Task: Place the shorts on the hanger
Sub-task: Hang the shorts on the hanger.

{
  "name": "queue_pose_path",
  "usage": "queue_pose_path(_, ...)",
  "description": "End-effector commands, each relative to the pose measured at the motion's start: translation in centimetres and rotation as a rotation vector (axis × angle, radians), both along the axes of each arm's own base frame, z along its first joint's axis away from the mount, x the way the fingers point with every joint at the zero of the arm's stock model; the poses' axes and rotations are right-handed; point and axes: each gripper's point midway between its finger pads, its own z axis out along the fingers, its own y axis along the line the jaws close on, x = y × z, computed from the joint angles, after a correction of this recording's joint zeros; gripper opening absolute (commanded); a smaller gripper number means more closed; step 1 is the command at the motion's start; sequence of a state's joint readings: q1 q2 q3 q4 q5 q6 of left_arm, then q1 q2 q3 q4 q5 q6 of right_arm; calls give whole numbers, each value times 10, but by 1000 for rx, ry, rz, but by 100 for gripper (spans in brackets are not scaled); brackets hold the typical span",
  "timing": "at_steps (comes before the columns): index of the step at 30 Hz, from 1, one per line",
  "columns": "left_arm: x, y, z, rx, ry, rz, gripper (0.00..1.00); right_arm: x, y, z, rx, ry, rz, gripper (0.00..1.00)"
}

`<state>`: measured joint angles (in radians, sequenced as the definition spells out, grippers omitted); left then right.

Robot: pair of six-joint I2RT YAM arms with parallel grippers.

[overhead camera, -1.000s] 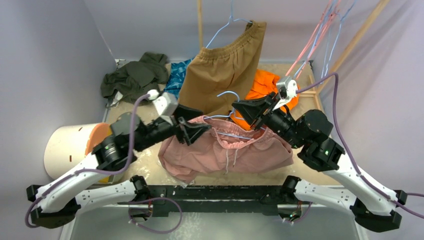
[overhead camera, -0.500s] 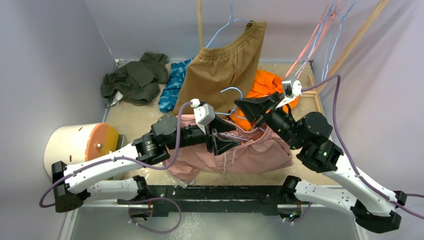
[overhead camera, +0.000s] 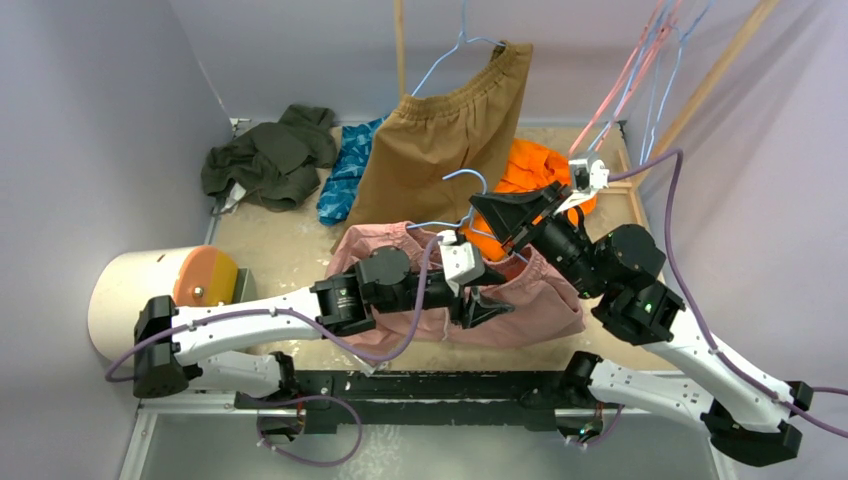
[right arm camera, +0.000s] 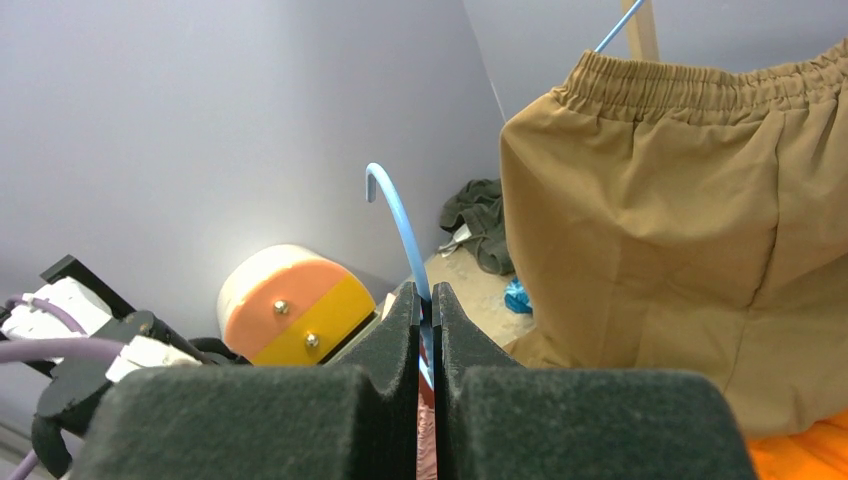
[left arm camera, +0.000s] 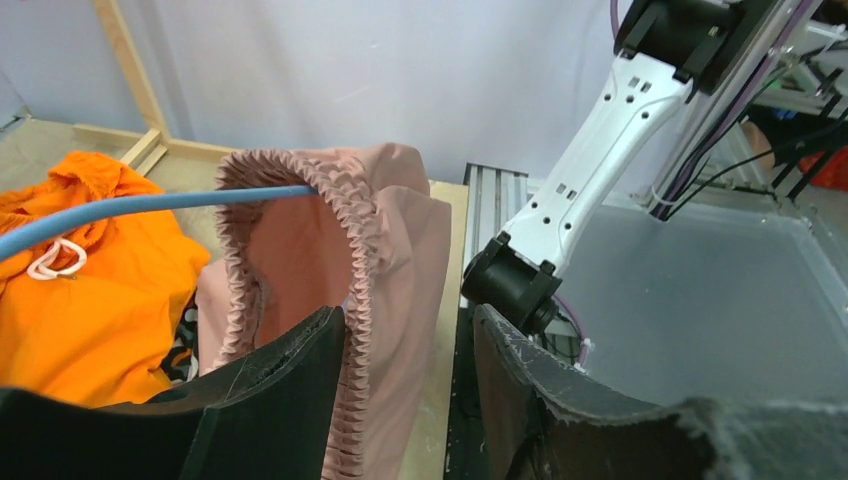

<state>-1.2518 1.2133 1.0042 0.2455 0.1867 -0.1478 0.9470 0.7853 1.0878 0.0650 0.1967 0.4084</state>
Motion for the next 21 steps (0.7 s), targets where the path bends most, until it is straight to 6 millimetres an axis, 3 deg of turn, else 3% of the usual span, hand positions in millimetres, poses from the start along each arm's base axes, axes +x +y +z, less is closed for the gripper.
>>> queue_pose_path(1, 4, -5, 31, -81, -61, 33, 49, -1, -10, 33, 124, -55, -23, 0)
queue_pose_path(5, 12, -10, 26, -72, -57, 71, 48, -2, -9, 33, 123, -56, -15, 0)
queue_pose_path(8, 15, -13, 22, -67, -57, 79, 39, -3, -8, 32, 121, -57, -8, 0)
queue_pose_path(13, 22, -9, 26, -91, -66, 124, 37, -4, -7, 30, 121, -55, 0, 0)
queue_pose_path(16, 23, -10, 26, -87, -72, 126, 26, -4, -7, 29, 122, -52, 3, 0)
queue_pose_path(20, 23, -9, 26, -89, -71, 131, 0, -5, -8, 31, 126, -56, 1, 0)
queue_pose_path(21, 24, -6, 30, -111, -69, 141, 0, -5, -8, 30, 123, -55, 1, 0)
